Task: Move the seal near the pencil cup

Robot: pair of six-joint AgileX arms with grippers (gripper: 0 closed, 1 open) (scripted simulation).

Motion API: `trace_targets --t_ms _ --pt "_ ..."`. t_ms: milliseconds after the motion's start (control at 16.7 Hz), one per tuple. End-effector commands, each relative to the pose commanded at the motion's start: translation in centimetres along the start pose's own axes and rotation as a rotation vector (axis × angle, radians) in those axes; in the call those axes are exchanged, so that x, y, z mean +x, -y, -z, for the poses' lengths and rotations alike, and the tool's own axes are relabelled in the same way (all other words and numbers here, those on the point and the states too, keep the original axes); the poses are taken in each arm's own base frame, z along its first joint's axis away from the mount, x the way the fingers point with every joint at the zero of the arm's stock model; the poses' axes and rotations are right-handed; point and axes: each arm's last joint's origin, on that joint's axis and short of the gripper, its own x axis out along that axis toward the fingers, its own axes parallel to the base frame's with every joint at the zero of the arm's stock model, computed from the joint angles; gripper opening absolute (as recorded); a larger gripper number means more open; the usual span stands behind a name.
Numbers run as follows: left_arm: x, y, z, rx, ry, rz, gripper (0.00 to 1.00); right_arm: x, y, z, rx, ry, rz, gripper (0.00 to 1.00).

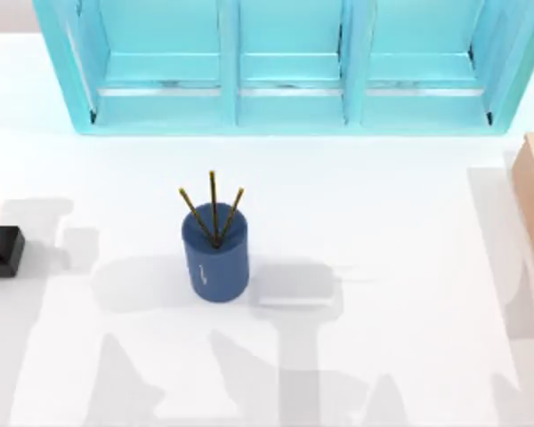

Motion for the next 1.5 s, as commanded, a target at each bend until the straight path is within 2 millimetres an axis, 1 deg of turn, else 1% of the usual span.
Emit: trace_targets --t_ms 120,300,480,660,780,900,1260,1380,1500 --pt "2.2 -0.3 -2.8 0.004 -0.187 0.005 1.0 0.0 0.0 0.0 0.0 0.0 0.0 1.0" --pt "5.9 -0.9 -6.0 0.009 -0.433 0.016 1.0 0.0 0.0 0.0 0.0 0.0 0.0 1.0" --pt "9.5 -1.4 -8.3 0.011 -0.619 0.027 1.0 0.0 0.0 0.0 0.0 0.0 0.0 1.0" --pt "12.8 -1.9 -9.6 0.012 -0.752 0.037 1.0 0.0 0.0 0.0 0.0 0.0 0.0 1.0" --pt "14.3 -2.1 -10.1 0.012 -0.809 0.042 1.0 0.0 0.0 0.0 0.0 0.0 0.0 1.0" --pt "14.9 -2.2 -10.3 0.012 -0.834 0.044 1.0 0.0 0.0 0.0 0.0 0.0 0.0 1.0" --pt "15.0 -2.0 -10.3 0.016 -0.835 0.046 1.0 0.0 0.0 0.0 0.0 0.0 0.0 1.0" --pt "15.9 -2.1 -9.5 0.013 -0.841 0.045 1.0 0.0 0.0 0.0 0.0 0.0 0.0 1.0" --pt "17.4 -2.1 -8.1 0.012 -0.84 0.044 1.0 0.0 0.0 0.0 0.0 0.0 0.0 1.0"
